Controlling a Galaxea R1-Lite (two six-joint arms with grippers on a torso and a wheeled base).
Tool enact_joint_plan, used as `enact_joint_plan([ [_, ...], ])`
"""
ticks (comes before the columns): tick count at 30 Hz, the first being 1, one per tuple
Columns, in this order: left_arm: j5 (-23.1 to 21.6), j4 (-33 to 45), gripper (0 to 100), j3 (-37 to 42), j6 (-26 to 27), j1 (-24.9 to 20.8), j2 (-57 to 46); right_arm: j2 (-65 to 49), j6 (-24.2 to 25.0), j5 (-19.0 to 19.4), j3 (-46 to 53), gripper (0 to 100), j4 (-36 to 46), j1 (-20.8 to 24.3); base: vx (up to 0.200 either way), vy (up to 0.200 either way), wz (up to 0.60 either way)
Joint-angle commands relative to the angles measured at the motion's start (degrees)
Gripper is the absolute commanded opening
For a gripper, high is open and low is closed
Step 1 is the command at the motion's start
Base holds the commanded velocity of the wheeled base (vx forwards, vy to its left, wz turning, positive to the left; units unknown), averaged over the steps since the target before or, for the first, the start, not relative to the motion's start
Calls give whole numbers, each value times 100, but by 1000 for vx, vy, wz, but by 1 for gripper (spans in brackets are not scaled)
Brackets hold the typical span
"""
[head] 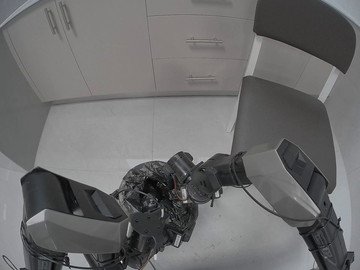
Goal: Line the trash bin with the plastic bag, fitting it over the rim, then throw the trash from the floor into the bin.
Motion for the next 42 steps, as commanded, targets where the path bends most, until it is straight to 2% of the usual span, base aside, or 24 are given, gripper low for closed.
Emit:
enact_joint_plan([
  [1, -4, -4, 100, -50, -4, 62, 80, -65, 80, -76, 167, 100, 5, -32, 0, 0, 0],
  [22, -4, -4, 100, -130, -21, 79, 221, -267, 185, -93, 298, 100, 5, -23, 0, 0, 0],
  [42, -21, -4, 100, -200, -30, 158, 362, 111, 185, -102, 281, 100, -57, -164, 0, 0, 0],
])
